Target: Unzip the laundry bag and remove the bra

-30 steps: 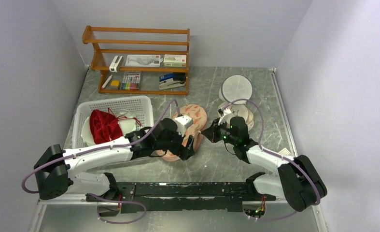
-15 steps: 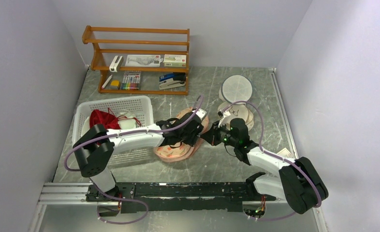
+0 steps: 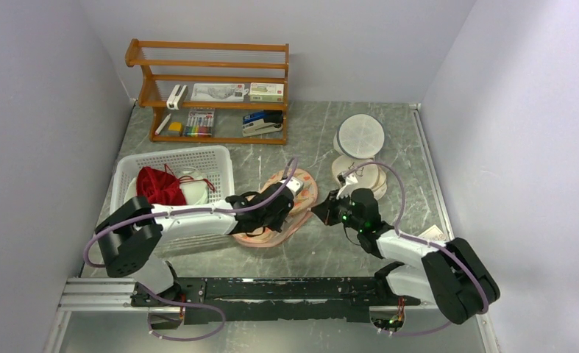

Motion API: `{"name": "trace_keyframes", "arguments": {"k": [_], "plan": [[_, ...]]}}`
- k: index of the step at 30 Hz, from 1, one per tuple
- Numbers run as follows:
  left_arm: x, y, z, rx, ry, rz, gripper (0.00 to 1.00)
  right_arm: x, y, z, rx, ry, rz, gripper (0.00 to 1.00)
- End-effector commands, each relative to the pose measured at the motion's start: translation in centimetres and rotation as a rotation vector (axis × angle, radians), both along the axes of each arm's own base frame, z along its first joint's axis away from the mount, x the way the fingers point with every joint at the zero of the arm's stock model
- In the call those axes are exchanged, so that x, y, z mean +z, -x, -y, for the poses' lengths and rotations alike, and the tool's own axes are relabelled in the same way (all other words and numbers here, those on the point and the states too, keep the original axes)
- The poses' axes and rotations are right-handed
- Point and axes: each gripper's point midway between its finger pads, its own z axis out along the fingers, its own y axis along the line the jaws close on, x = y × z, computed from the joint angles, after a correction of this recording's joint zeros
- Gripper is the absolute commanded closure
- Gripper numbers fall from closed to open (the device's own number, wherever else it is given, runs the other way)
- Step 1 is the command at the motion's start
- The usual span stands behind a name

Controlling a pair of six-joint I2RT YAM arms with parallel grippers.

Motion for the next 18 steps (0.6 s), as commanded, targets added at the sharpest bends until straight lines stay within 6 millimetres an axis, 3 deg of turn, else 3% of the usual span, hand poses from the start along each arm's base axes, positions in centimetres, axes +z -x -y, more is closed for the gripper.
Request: {"name": "trace_keyframes", "arguments": {"k": [1,10,12,15,16,18], "plan": [[0.5,1.0,0.4,-0.048,0.053,-0.009,0.93,0.1,-3.5,2.3,-0.198,0.025,0.078,1.00],[0.2,1.9,-2.0,-0.098,0.007,0.021,0.93,0.7,-6.8,6.5,-0.352,0.013,0.141,1.00],[0.0,2.1,-2.3,-0.115,-0.002,0.020,0.93,1.1,-7.2,6.3,-0.310,0.007,0.157,1.00],[0.0,2.7,-2.2,-0.161,0.000,0.010,0.93,1.5,-6.6,4.2,-0.143,-0.004,0.167,1.00],[0.1,2.8,-2.3,-0.168,-0.004,0.008,0.87,1.7,-5.9,3.2,-0.083,-0.035,0.153,1.00],[1.3,2.7,-1.7,-0.184,0.009,0.011,0.63,1.9,-4.5,2.3,-0.029,-0.085,0.116,1.00]]}}
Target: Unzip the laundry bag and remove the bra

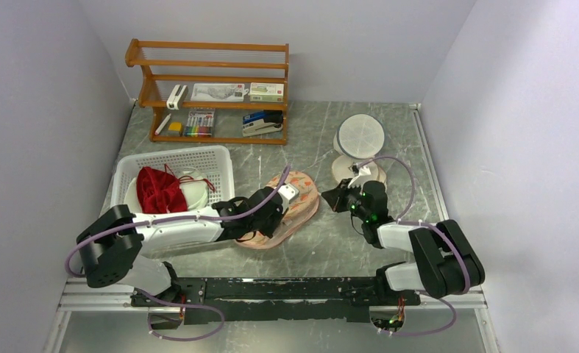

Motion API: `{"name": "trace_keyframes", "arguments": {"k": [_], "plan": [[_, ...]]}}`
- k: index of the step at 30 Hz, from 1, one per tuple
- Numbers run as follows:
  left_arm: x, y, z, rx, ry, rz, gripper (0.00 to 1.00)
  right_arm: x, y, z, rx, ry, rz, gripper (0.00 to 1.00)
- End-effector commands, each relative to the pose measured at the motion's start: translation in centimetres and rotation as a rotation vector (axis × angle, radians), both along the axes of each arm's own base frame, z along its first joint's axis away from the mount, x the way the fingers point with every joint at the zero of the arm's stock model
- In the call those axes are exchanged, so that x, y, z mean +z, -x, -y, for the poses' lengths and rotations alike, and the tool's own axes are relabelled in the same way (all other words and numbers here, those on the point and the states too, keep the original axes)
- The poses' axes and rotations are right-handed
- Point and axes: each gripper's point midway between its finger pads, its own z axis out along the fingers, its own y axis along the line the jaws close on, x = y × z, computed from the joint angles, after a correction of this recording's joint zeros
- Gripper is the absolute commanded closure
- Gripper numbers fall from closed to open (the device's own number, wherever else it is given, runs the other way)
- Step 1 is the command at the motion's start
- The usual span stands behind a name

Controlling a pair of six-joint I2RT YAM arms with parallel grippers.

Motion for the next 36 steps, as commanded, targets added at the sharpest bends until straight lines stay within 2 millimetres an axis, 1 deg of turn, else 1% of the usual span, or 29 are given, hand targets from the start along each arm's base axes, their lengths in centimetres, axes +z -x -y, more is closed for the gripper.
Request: {"name": "trace_keyframes", "arguments": {"k": [1,3,4,6,8,10,13,14,17,20,22,25,26,27,29,30,31,36], "plan": [[1.4,1.2,0.2,-0.086,-0.007,-0.023,0.51,2.2,1.5,-2.1,0.154,-0.076,0.032,1.00],[3.7,1.3,1.5,-0.110,0.038,-0.004,0.35,2.3,2.8,-2.4,0.179,-0.093,0.002,1.00],[4.8,1.4,2.2,-0.120,0.063,0.010,0.32,2.4,3.4,-2.5,0.192,-0.098,-0.006,1.00],[7.0,1.4,3.8,-0.153,0.120,0.038,0.28,3.0,4.4,-2.8,0.228,-0.109,-0.011,1.00],[8.4,0.8,5.1,-0.154,0.155,0.067,0.26,3.5,5.1,-3.1,0.262,-0.116,-0.019,1.00],[8.8,-0.4,5.9,-0.118,0.154,0.091,0.25,4.1,5.7,-3.3,0.283,-0.133,-0.026,1.00],[8.2,-2.2,7.0,-0.055,0.106,0.102,0.24,5.0,6.5,-3.7,0.308,-0.174,-0.037,1.00],[7.5,-2.5,7.4,-0.045,0.087,0.094,0.25,5.3,6.7,-3.8,0.315,-0.185,-0.040,1.00],[6.8,-3.1,8.6,-0.037,0.092,0.087,0.26,5.5,7.2,-4.0,0.330,-0.197,-0.050,1.00],[5.9,-3.1,9.4,-0.044,0.098,0.064,0.32,5.6,7.4,-4.0,0.336,-0.189,-0.045,1.00],[5.1,-3.0,9.6,-0.042,0.089,0.045,0.37,5.8,7.4,-4.0,0.336,-0.184,-0.042,1.00],[4.2,-2.8,9.2,-0.024,0.071,0.025,0.50,6.2,7.3,-4.0,0.338,-0.182,-0.030,1.00],[3.9,-2.7,8.9,-0.017,0.066,0.023,0.55,6.3,7.3,-4.0,0.339,-0.184,-0.028,1.00],[3.8,-2.7,8.6,-0.011,0.063,0.022,0.63,6.4,7.2,-4.1,0.342,-0.187,-0.028,1.00],[3.6,-2.6,7.9,0.005,0.049,0.024,0.82,6.6,7.1,-4.2,0.344,-0.186,-0.023,1.00],[3.5,-2.5,7.6,0.007,0.041,0.024,0.89,6.4,7.1,-4.1,0.341,-0.182,-0.023,1.00],[3.5,-2.4,7.3,0.004,0.036,0.025,0.93,6.4,6.9,-4.0,0.335,-0.178,-0.020,1.00],[4.6,-1.3,5.2,-0.034,0.040,0.052,0.93,5.8,6.0,-3.5,0.286,-0.149,-0.012,1.00]]}}
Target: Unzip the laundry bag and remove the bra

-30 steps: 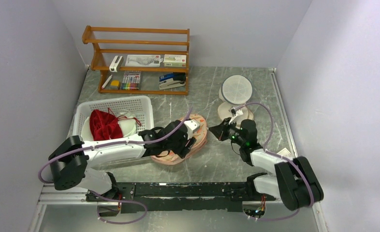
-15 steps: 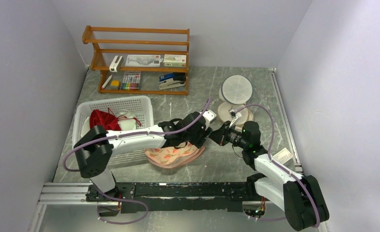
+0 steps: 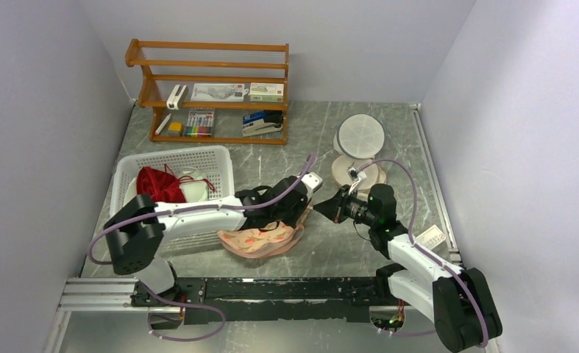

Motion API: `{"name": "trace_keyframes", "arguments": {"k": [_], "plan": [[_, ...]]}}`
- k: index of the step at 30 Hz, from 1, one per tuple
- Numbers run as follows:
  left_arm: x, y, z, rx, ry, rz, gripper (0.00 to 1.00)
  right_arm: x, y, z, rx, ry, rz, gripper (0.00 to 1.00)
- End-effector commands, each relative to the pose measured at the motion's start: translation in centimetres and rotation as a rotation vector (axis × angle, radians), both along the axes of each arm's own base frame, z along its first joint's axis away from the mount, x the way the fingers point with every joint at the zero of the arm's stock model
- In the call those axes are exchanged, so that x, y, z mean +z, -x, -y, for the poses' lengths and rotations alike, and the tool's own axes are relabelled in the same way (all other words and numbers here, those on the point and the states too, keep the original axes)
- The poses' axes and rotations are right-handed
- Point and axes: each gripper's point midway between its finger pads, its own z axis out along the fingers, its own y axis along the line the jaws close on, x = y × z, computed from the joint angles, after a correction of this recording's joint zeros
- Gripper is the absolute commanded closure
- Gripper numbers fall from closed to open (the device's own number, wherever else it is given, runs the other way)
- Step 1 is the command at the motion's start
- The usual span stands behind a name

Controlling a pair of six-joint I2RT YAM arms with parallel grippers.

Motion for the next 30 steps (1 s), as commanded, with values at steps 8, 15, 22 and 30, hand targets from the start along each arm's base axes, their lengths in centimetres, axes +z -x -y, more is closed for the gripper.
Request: {"name": "trace_keyframes", "arguments": {"k": [8,15,22,30], "plan": [[5.6,2.8,-3.3,-0.147,0.105,0.107,0.93,-0.4,-4.1,0.0,-0.040,0.056,0.070,1.00],[9.6,3.5,-3.4,-0.171,0.213,0.154,0.93,-1.9,-6.4,-1.5,-0.009,0.012,0.031,1.00],[11.1,3.2,-2.8,-0.155,0.285,0.181,0.93,-3.2,-6.2,-3.5,0.028,-0.028,0.009,1.00],[10.3,2.1,-2.5,-0.079,0.284,0.170,0.93,-4.0,-5.3,-2.9,0.008,0.005,-0.004,1.00]]}}
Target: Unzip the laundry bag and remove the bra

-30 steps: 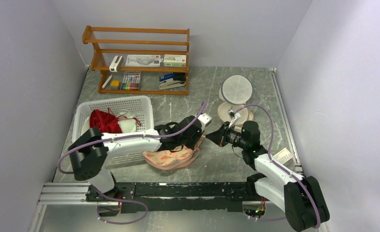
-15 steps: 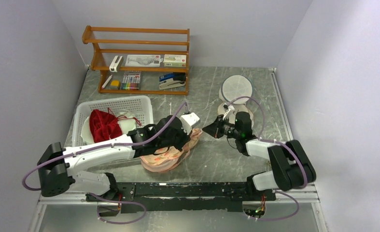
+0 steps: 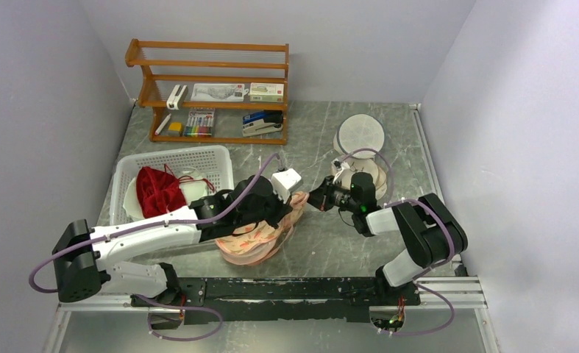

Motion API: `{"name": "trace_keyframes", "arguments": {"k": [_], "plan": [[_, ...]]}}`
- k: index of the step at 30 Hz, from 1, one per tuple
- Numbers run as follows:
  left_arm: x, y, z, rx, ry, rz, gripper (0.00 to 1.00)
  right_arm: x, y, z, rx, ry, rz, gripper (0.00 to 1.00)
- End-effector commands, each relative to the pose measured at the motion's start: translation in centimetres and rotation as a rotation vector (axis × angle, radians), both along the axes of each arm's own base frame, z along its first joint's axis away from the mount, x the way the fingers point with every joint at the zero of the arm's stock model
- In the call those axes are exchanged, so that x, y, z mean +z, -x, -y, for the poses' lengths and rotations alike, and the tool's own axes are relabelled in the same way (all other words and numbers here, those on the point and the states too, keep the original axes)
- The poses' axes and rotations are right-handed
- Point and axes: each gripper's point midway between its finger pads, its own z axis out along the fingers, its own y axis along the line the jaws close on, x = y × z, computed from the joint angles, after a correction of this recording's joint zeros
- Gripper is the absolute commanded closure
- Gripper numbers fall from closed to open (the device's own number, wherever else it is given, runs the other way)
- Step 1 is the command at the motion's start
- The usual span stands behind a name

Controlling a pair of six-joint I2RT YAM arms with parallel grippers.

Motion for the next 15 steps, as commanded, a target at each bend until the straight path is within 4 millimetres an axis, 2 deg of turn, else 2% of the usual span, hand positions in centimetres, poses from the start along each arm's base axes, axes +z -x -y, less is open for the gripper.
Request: {"name": "trace_keyframes", "arguments": {"k": [1,3,4,5,6,10,13,15], "plan": [[1.4,-1.0,1.1,0.057,0.081,0.013,0.93,0.2,-0.1,1.1,-0.049,0.036,0.023,1.00],[0.3,-1.4,1.2,0.088,0.045,-0.012,0.93,0.3,-0.4,2.5,-0.108,0.084,-0.006,1.00],[-0.3,-1.5,1.4,0.089,0.020,-0.026,0.93,0.6,-0.7,3.4,-0.149,0.113,-0.016,0.97],[-1.1,-1.5,1.7,0.084,-0.006,-0.042,0.93,0.0,-0.6,4.8,-0.210,0.172,-0.069,0.92],[-1.7,-1.5,2.1,0.076,-0.022,-0.057,0.92,0.3,-0.6,5.9,-0.255,0.210,-0.078,0.84],[-4.4,-2.1,3.7,0.059,-0.079,-0.090,0.85,3.8,-0.8,10.3,-0.433,0.313,-0.036,0.55],[-5.2,-2.1,5.1,0.020,-0.072,-0.117,0.67,6.7,-0.6,12.9,-0.523,0.373,0.015,0.37],[-5.0,-2.0,5.8,-0.003,-0.055,-0.127,0.50,8.4,-0.3,13.4,-0.530,0.393,0.039,0.28]]}}
